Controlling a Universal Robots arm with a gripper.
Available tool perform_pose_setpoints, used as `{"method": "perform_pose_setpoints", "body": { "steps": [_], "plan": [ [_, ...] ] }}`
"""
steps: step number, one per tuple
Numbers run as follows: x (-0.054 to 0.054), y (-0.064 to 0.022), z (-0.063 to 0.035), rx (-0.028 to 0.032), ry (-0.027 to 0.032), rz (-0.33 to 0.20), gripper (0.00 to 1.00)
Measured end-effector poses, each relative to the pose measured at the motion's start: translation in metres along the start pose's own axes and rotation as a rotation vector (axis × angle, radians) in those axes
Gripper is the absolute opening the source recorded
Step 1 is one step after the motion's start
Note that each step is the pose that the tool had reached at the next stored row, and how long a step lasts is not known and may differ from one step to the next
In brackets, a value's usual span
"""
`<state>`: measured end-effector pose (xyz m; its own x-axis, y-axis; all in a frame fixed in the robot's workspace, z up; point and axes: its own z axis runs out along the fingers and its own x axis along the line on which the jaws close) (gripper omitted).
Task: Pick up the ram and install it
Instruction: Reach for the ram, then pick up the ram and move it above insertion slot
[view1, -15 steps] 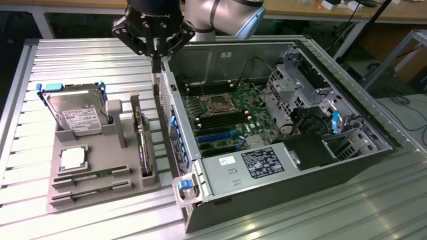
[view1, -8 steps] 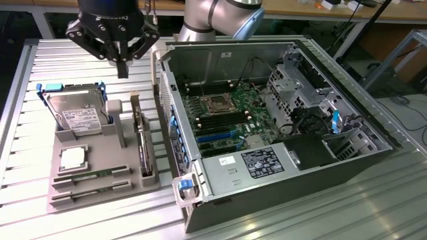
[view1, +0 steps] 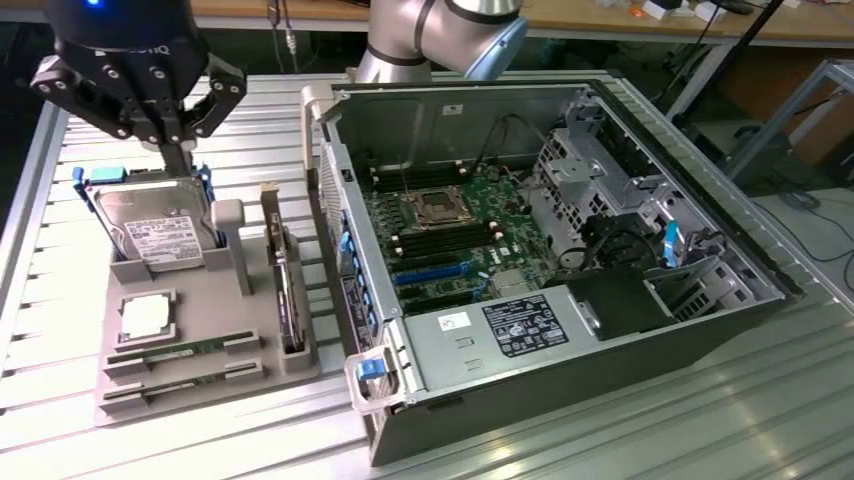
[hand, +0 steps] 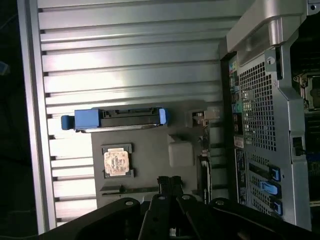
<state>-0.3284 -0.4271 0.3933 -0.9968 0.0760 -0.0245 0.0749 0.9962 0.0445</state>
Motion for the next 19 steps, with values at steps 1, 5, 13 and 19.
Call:
{"method": "perform_pose_setpoints", "body": {
  "steps": [1,5,13,19],
  "plan": [
    [0.004,-0.0045,-0.0003,0.0000,0.0000,0.000,0.11],
    [0.010,-0.0270,-0.0015,0.0000,0.0001,0.000,0.11],
    [0.012,-0.0386,-0.0020,-0.0001,0.0000,0.000,0.11],
    [0.012,-0.0386,-0.0020,-0.0001,0.0000,0.000,0.11]
  ]
}}
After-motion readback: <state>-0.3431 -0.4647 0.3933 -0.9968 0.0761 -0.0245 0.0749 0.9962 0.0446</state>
